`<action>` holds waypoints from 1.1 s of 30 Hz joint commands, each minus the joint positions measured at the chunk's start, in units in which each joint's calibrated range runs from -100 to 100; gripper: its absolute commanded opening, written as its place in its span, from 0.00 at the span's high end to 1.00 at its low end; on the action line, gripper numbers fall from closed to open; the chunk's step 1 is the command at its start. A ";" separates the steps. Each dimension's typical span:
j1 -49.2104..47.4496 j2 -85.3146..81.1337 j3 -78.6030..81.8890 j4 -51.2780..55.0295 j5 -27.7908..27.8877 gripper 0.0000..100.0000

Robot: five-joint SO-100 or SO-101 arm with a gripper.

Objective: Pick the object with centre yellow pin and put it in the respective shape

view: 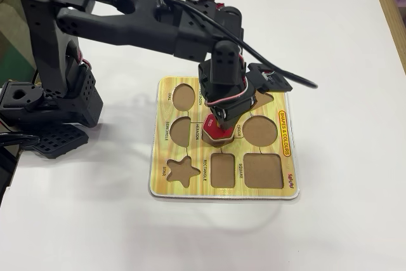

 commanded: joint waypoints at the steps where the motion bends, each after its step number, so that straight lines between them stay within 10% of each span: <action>1: -0.52 0.63 -3.33 -0.56 -0.14 0.98; 33: -0.52 8.92 -9.26 0.05 0.18 0.98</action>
